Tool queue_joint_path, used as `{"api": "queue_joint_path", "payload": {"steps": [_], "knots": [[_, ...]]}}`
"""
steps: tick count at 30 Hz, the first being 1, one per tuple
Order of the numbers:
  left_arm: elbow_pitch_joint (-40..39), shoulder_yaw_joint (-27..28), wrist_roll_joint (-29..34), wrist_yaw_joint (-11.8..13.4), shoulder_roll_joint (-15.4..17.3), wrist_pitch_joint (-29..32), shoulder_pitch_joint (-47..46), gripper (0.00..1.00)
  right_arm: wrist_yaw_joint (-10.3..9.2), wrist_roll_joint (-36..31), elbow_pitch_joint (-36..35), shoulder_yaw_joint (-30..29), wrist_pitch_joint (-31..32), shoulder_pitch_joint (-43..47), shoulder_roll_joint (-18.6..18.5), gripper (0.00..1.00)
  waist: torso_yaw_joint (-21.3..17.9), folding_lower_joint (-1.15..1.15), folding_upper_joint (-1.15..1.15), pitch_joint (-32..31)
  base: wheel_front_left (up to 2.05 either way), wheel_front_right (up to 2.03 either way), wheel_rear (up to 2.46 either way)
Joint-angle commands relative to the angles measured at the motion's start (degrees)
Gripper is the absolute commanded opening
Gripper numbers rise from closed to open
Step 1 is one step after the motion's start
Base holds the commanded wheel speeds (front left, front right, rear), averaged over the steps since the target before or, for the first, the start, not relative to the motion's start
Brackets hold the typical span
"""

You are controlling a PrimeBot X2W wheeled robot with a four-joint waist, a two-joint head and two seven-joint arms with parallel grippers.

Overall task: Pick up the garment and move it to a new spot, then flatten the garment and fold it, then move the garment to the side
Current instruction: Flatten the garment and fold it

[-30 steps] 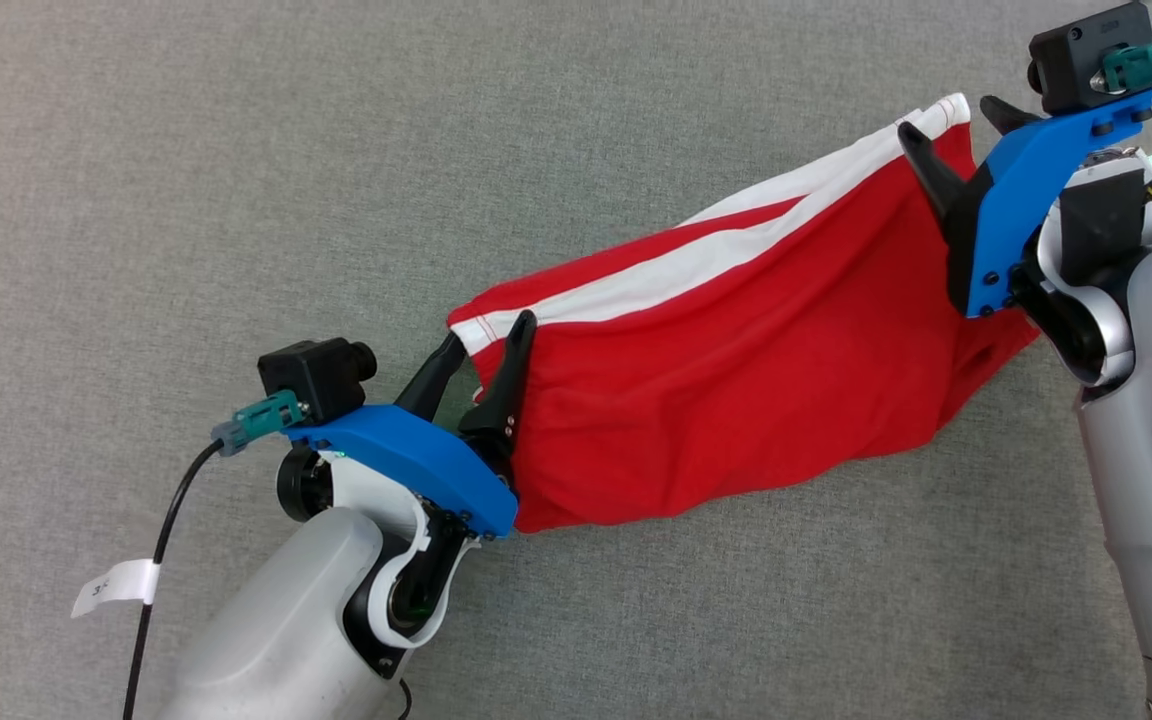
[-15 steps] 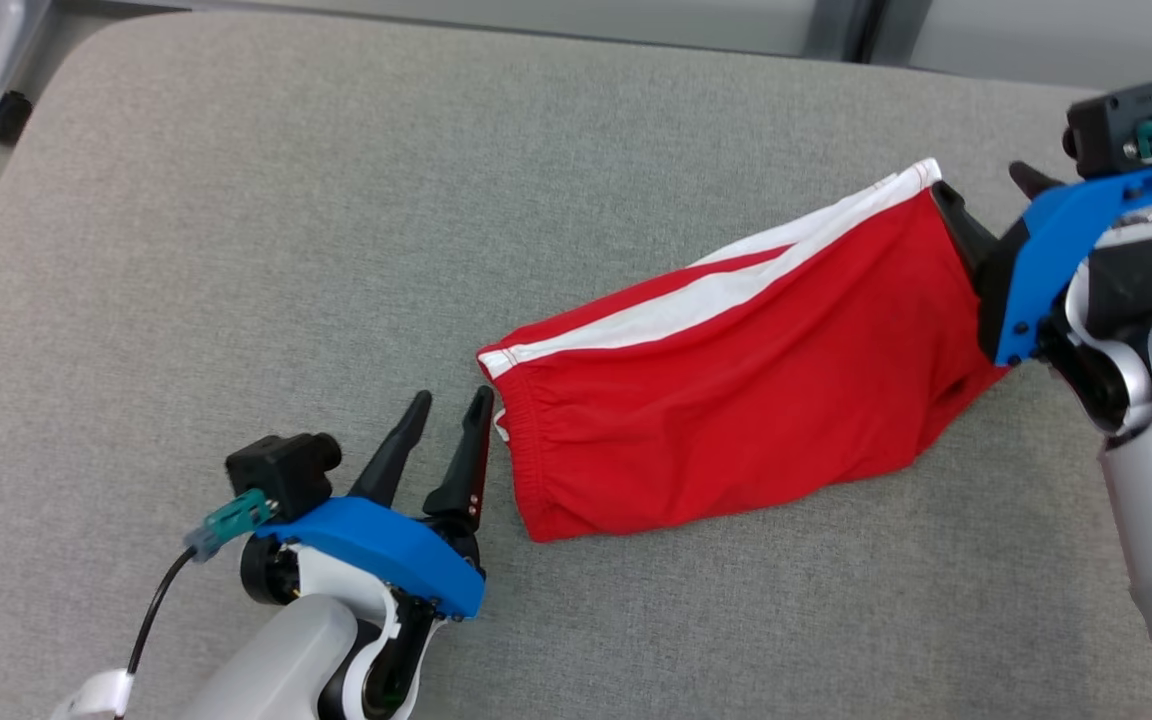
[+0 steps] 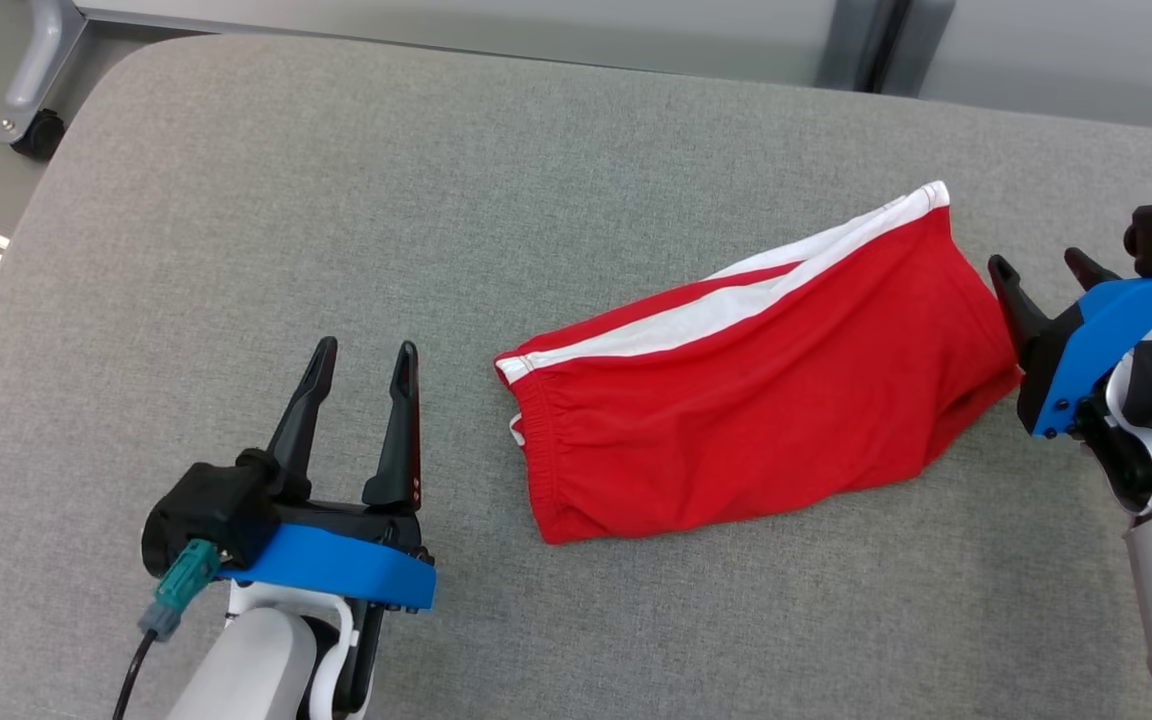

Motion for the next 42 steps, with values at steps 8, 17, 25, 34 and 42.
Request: {"api": "queue_joint_path", "payload": {"steps": [8,17,25,34,42], "knots": [[0.07,9.02,10.4,-6.81,-5.65,-0.24,3.66,1.0,0.01,-0.85,6.1,-1.08,-2.35,-3.27,0.94,1.0,0.97,0.01,0.01,2.38,0.0,0.0,0.0],[0.6,12.68,13.92,-9.63,-8.65,-0.24,2.97,1.0,0.02,-3.26,14.04,-3.96,-5.04,-4.76,2.88,1.0,3.31,0.01,0.01,4.64,0.0,0.0,0.0],[0.75,14.22,14.68,-10.22,-9.65,-0.25,3.79,1.0,0.1,-3.69,17.79,0.34,-6.16,-1.24,4.26,0.0,3.64,0.01,0.01,4.32,0.0,0.0,0.0],[1.22,14.02,15.15,-10.35,-9.81,-0.25,4.22,1.0,-0.03,-5.4,13.39,-5.27,-13.2,-0.62,4.74,0.0,1.58,0.01,0.01,2.16,0.0,0.0,0.0],[1.1,13.88,14.58,-10.37,-8.49,-0.25,5.85,1.0,0.0,-8.29,4.06,-14.92,-15.87,6.86,8.16,0.0,-1.81,0.01,0.01,-1.53,0.0,0.0,0.0]]}}
